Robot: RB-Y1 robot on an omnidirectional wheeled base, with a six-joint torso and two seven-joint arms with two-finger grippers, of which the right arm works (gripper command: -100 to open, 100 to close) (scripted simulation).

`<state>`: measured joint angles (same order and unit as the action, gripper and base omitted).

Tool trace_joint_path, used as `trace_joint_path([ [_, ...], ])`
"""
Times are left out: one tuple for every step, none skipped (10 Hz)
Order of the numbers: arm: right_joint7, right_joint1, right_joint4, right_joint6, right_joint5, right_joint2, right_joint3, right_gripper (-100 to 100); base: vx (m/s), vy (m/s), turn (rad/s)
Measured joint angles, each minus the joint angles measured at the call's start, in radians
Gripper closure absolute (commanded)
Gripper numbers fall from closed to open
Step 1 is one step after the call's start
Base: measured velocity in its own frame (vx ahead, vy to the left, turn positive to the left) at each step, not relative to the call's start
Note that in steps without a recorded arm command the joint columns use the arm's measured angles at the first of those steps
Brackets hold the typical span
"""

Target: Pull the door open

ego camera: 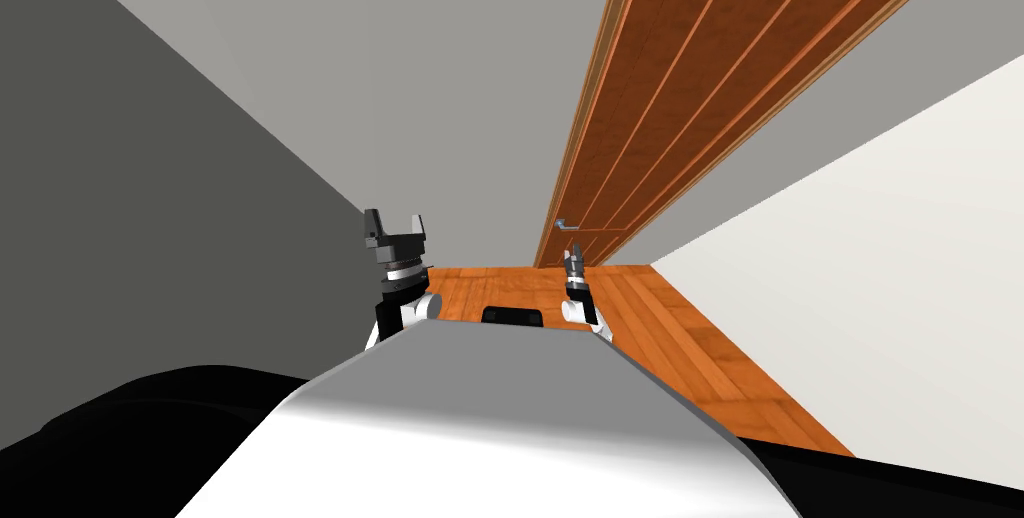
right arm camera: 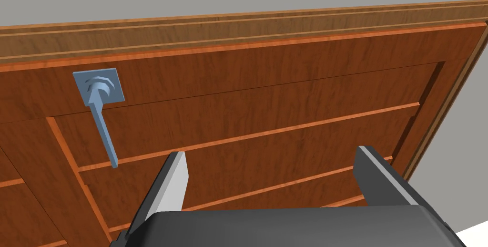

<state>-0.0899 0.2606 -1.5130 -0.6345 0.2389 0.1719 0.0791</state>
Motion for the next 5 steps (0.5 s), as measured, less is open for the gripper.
trace_joint_path([
  [0.005,0.001,0.024,-0.01,0.011,0.008,0.005,-100,0.043,-0.076,0.05],
  [0.006,-0.008,0.041,-0.012,0.016,0.01,0.006,-100,0.041,-0.061,0.077],
  [0.009,-0.02,0.07,-0.015,0.025,0.016,0.007,-100,0.06,-0.078,0.136],
  [0.01,-0.031,0.099,-0.023,0.034,0.019,0.012,-100,0.047,-0.066,0.059],
  [0.011,-0.036,0.119,-0.028,0.039,0.022,0.014,-100,0.046,-0.058,0.073],
])
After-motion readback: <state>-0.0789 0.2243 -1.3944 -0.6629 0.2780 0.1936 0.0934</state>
